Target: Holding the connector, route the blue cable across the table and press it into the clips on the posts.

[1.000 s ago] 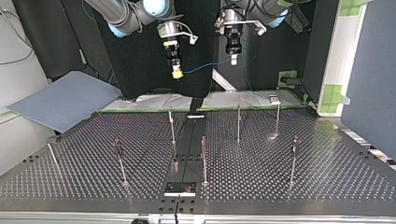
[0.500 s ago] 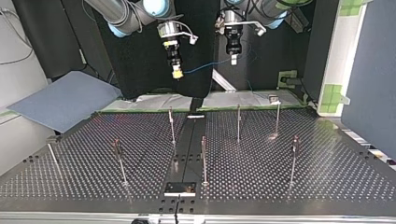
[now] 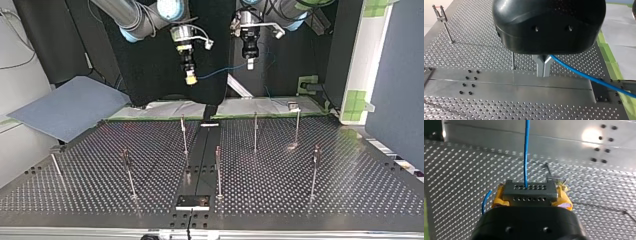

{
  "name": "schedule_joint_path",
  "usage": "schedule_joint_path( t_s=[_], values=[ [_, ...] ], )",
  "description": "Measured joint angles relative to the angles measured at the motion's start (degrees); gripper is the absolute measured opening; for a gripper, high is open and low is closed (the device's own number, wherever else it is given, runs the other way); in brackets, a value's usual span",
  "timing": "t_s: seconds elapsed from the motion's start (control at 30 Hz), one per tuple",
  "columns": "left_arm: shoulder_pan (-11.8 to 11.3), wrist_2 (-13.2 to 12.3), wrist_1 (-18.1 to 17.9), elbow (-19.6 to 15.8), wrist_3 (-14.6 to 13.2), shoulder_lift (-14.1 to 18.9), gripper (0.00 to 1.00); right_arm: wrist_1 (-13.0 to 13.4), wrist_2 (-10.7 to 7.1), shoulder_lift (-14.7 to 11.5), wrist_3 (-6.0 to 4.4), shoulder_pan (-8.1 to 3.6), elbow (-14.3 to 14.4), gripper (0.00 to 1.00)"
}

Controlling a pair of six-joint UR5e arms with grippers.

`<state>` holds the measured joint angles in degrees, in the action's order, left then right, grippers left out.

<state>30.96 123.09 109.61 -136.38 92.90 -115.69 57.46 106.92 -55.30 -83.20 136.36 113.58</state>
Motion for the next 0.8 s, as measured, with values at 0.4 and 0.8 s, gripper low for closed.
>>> schedule_joint_path(
  t_s=[0.4,0.8],
  values=[
    [0.0,0.0,0.0,0.0,0.0,0.0,0.0,-6.48,1.89,5.54,0.3,0.09,-1.72,0.0],
    [-0.87,0.97,0.96,-0.97,-0.97,0.97,0.0,-7.39,2.13,4.71,-0.11,0.26,-2.8,0.0]
  ],
)
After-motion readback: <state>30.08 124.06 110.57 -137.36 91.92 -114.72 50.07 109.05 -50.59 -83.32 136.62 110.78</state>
